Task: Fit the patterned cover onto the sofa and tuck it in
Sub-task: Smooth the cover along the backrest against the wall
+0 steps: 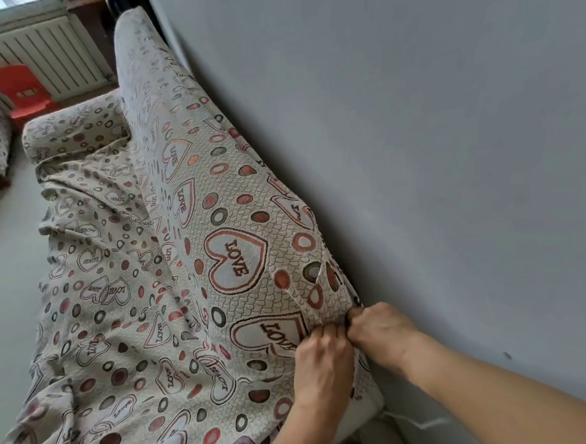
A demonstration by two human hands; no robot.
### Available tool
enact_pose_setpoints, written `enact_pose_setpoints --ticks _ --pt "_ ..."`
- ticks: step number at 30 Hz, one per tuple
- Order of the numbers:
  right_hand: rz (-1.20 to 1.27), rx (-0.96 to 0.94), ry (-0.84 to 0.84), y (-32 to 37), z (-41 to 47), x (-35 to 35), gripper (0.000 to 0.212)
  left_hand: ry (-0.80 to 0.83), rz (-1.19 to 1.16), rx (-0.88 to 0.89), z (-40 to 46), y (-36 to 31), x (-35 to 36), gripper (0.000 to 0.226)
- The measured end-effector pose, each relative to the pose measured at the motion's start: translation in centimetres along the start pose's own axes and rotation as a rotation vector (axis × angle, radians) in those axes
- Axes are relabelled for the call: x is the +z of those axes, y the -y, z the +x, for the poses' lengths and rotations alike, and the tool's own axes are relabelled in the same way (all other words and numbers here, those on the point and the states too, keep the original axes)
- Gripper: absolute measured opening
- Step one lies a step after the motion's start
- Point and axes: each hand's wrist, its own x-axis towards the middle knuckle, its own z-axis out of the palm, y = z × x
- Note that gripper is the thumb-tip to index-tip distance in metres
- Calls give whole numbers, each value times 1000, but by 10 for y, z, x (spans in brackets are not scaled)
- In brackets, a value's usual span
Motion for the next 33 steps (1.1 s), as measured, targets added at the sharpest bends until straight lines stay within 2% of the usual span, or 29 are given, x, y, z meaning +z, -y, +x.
enact_pose_setpoints --ticks 2,7,13,16,17,18,21,23,25,28,30,33 --pt "20 21 -20 2 0 1 32 -8 -36 -11 -3 0 -5 22" --pt "90 89 24 11 5 16 33 -56 -42 17 -7 5 10 18" --pt "120 218 56 22 8 23 34 37 5 82 -7 12 11 35" --pt "159 323 24 34 3 23 36 -19 -56 165 -14 24 2 27" --pt "193 367 30 39 0 23 39 -46 -77 202 -20 29 1 20" --pt "245 412 31 43 -2 25 46 -58 -80 234 -27 33 0 22" --pt "392 471 27 60 -5 27 70 -67 -42 307 -46 56 -10 48" --pt "411 435 7 72 -7 22 58 -127 -32 294 -51 74 -22 48" --pt "421 444 -127 78 -10 9 35 -127 -6 289 -49 91 -32 47" --pt "401 443 -321 82 -6 -5 35 -137 40 271 -40 104 -44 43" --pt "351 409 -332 92 0 -13 28 -148 58 295 -36 103 -50 26" --pt "404 464 -375 100 12 -21 20 -169 48 342 -33 107 -55 14"
